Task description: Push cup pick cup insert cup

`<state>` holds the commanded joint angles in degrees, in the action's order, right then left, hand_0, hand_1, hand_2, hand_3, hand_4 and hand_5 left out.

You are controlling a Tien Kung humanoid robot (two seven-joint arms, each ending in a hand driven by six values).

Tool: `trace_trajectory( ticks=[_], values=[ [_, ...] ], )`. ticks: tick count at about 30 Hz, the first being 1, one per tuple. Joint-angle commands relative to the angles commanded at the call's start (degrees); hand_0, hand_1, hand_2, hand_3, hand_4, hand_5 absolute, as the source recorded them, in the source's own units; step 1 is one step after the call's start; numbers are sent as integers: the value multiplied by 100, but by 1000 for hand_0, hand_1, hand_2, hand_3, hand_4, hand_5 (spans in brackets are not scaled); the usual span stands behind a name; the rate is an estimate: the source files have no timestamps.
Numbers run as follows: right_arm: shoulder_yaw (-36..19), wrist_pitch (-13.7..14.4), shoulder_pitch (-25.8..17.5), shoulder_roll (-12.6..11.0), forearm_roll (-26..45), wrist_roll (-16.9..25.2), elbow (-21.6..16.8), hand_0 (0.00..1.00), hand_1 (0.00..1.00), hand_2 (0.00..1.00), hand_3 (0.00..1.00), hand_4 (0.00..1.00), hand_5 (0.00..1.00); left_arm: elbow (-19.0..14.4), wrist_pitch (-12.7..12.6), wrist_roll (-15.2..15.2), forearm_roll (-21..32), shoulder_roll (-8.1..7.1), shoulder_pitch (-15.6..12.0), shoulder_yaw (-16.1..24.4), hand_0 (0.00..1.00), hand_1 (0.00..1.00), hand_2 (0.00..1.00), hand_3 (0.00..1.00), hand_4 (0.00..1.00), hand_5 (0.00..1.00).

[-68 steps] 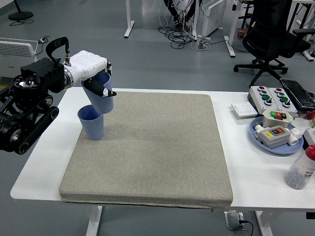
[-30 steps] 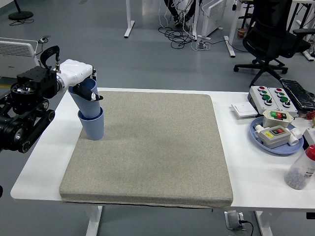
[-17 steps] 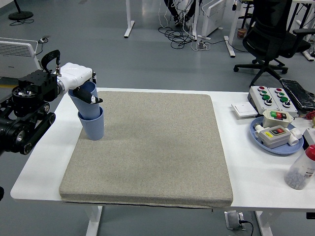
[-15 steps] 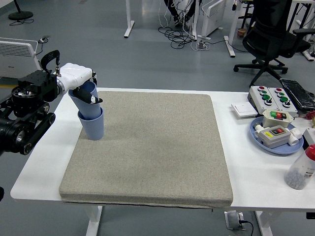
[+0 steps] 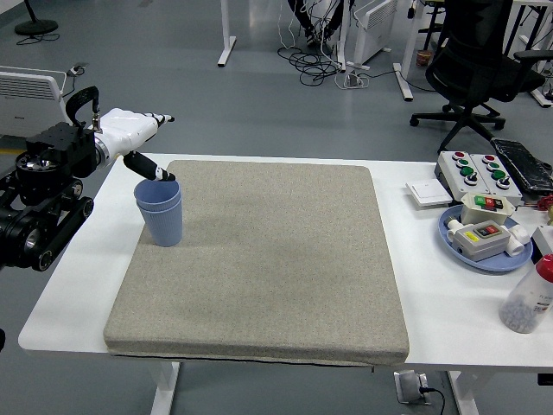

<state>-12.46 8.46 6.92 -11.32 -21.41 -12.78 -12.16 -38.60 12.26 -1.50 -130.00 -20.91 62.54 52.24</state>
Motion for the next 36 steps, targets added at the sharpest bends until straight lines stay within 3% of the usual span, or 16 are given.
trace_trajectory(
  ticks=[3, 4, 5, 9, 10, 14, 15, 16, 21, 22, 23, 27, 28, 31, 36],
  values=[
    [-7, 2, 10, 1, -13, -2, 2, 704, 600, 670, 591, 136, 524, -187, -278, -28, 19, -46, -100, 138, 735, 876, 998, 998, 981, 537],
    [-8, 5, 13, 1, -11, -1, 3, 703, 599, 670, 591, 137, 522, -277, -532, -14, 63, -70, -160, 185, 730, 859, 998, 998, 949, 607],
    [-8, 5, 14, 1, -11, -1, 4, 703, 599, 670, 591, 137, 522, -301, -701, -10, 76, -76, -177, 198, 730, 859, 998, 998, 949, 607],
    [24, 10, 15, 1, 45, 13, 6, 703, 599, 670, 591, 137, 522, -668, -1647, -58, 1023, -154, -488, 465, 730, 859, 998, 998, 949, 607],
    [30, 12, 15, 2, 61, 17, 7, 704, 600, 670, 591, 137, 522, -812, -1871, -86, 1247, -169, -598, 555, 661, 775, 854, 872, 751, 747],
    [52, 15, 24, 7, 93, 29, 12, 704, 600, 670, 591, 137, 522, -1491, -2700, -63, 2252, -236, -1108, 979, 661, 775, 854, 872, 751, 747],
    [75, 19, 31, 8, 128, 41, 13, 704, 600, 670, 591, 137, 522, -1701, -2737, -24, 2476, -267, -1303, 1131, 661, 775, 854, 872, 751, 747],
    [82, 20, 34, 8, 139, 45, 14, 704, 600, 670, 591, 137, 521, -1909, -2748, -12, 2699, -276, -1425, 1205, 652, 743, 776, 792, 648, 968],
    [137, 38, 62, 23, 252, 86, 21, 704, 600, 670, 591, 137, 521, -3061, -2744, -79, 3928, -293, -2340, 1821, 652, 743, 776, 792, 648, 968],
    [142, 40, 68, 24, 266, 92, 22, 704, 600, 671, 591, 138, 523, -3264, -2767, -103, 4152, -267, -2504, 1943, 699, 791, 844, 818, 634, 998],
    [145, 42, 72, 24, 279, 96, 23, 704, 600, 671, 591, 138, 523, -3508, -2786, -118, 4412, -242, -2710, 2089, 699, 791, 844, 818, 634, 998],
    [145, 31, 86, 10, 236, 85, 27, 704, 600, 671, 591, 138, 523, -4191, -2823, -315, 5381, -170, -3405, 2504, 699, 791, 844, 818, 634, 998],
    [170, 34, 88, 7, 274, 95, 27, 704, 600, 669, 591, 138, 523, -4329, -2755, -323, 5604, -138, -3621, 2591, 783, 855, 922, 867, 615, 998],
    [217, 41, 92, 0, 362, 123, 30, 704, 600, 669, 591, 138, 523, -4690, -2553, -349, 6349, 1, -4202, 2840, 783, 855, 922, 867, 615, 998],
    [281, 61, 114, 7, 496, 178, 38, 704, 599, 669, 591, 138, 523, -5501, -2714, -482, 7541, 424, -5220, 3018, 814, 866, 936, 893, 617, 998]
  ],
)
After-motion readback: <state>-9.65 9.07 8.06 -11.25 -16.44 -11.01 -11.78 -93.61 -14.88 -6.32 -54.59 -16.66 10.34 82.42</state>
